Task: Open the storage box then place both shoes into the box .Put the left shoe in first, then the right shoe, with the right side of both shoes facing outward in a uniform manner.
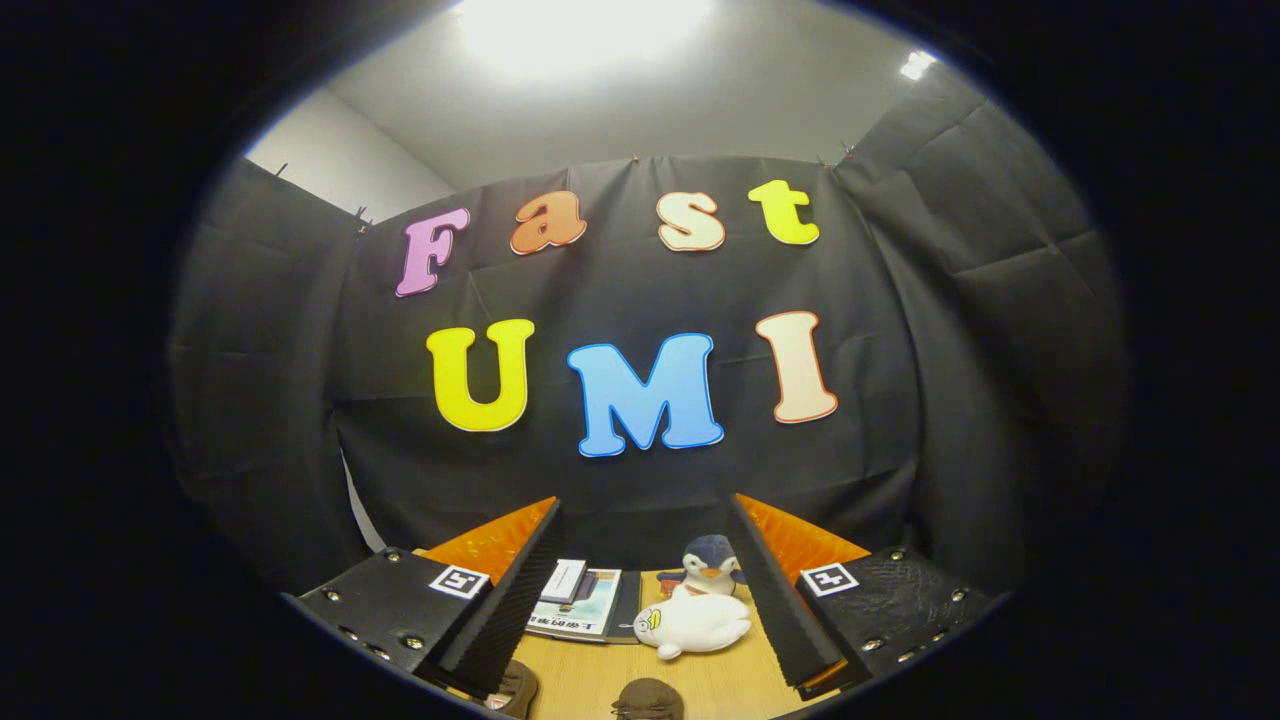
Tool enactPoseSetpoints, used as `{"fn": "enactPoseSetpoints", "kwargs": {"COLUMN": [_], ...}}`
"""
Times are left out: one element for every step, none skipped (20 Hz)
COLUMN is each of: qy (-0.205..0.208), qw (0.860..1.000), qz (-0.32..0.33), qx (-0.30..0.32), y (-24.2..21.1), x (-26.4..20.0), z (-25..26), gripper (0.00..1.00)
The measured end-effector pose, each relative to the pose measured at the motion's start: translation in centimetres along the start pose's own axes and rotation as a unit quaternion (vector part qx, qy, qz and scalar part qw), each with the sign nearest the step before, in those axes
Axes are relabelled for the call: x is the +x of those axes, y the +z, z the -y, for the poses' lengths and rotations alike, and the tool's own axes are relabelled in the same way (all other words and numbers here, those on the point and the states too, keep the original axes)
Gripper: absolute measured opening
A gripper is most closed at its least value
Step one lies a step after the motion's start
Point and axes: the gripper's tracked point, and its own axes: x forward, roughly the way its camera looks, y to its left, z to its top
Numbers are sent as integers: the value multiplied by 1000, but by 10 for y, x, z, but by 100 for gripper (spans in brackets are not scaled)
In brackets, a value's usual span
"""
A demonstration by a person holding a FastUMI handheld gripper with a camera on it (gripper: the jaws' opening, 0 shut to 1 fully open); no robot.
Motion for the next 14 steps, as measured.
{"fn": "enactPoseSetpoints", "kwargs": {"qy": [6, 11, 18, 26, 33, 38, 42, 50, 59, 69, 78, 87, 99, 111], "qw": [1000, 1000, 1000, 1000, 999, 999, 999, 998, 997, 995, 994, 992, 990, 987], "qz": [-4, -8, -12, -16, -20, -26, -34, -45, -55, -64, -74, -84, -93, -103], "qx": [0, 2, 3, 3, 1, 1, 4, 9, 17, 23, 29, 35, 41, 46], "y": [-5, -10, -15, -21, -27, -34, -42, -53, -62, -71, -78, -87, -95, -103], "x": [2, 5, 7, 11, 14, 17, 20, 24, 28, 32, 35, 38, 40, 41], "z": [-1, -2, -5, -8, -10, -11, -12, -17, -24, -31, -38, -44, -53, -64], "gripper": [98, 98, 98, 98, 98, 98, 98, 98, 98, 98, 98, 98, 98, 98]}}
